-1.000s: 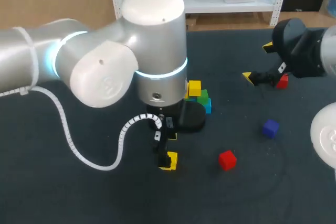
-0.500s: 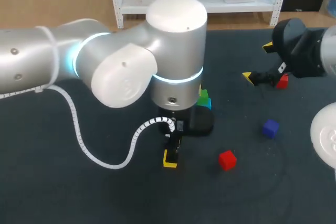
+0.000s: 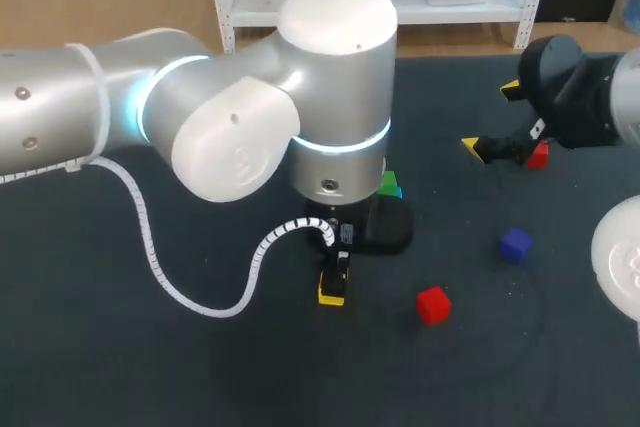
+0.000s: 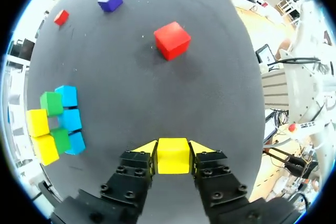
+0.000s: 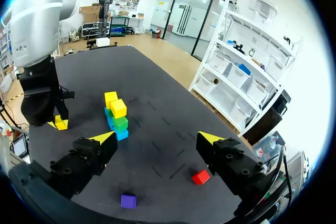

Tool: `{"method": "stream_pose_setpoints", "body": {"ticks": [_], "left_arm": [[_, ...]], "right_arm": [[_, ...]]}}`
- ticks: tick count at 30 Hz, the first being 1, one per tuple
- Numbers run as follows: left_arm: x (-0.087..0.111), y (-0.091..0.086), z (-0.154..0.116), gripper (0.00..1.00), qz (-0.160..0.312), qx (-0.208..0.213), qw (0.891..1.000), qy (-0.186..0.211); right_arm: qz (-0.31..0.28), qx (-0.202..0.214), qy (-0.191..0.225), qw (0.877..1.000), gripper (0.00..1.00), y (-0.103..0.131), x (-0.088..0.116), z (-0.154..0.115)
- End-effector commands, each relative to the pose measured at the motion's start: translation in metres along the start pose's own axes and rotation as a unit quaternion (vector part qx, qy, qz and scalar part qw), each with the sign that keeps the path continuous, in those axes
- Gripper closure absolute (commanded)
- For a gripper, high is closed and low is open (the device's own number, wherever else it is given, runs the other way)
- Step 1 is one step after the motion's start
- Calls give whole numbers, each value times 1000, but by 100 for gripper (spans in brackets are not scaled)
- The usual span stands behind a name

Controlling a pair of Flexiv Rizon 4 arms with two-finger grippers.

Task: Place the blue cubes, place green cubes on the blue cubes, place the yellow cubes on the green cubes, then place the red cubes on the yellow cubes, and place purple cube on the red cubes.

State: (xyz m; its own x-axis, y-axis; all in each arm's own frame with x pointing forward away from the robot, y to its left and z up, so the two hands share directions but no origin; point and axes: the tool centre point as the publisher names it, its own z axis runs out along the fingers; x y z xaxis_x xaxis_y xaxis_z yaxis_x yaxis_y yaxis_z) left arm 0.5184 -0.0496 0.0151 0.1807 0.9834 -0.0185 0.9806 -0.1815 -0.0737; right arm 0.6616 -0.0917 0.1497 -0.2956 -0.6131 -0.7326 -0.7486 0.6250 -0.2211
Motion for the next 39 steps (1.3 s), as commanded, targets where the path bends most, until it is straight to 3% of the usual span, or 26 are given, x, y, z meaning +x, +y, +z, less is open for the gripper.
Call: {"method": "stream_pose_setpoints", "body": {"ticks": [1,8,20,39], "left_arm": [[5,-6,-8,100,9,-8,1000,-15],[-4,2,-20,100,35,-25,998,-47],[-41,24,-47,100,92,-70,992,-52],[-71,39,-52,100,121,-89,985,-79]], "right_arm": [[-1,3,2,1000,0,1,0,0],[-1,3,2,1000,0,1,0,0],[-1,3,2,1000,0,1,0,0],[-1,3,2,1000,0,1,0,0]]}}
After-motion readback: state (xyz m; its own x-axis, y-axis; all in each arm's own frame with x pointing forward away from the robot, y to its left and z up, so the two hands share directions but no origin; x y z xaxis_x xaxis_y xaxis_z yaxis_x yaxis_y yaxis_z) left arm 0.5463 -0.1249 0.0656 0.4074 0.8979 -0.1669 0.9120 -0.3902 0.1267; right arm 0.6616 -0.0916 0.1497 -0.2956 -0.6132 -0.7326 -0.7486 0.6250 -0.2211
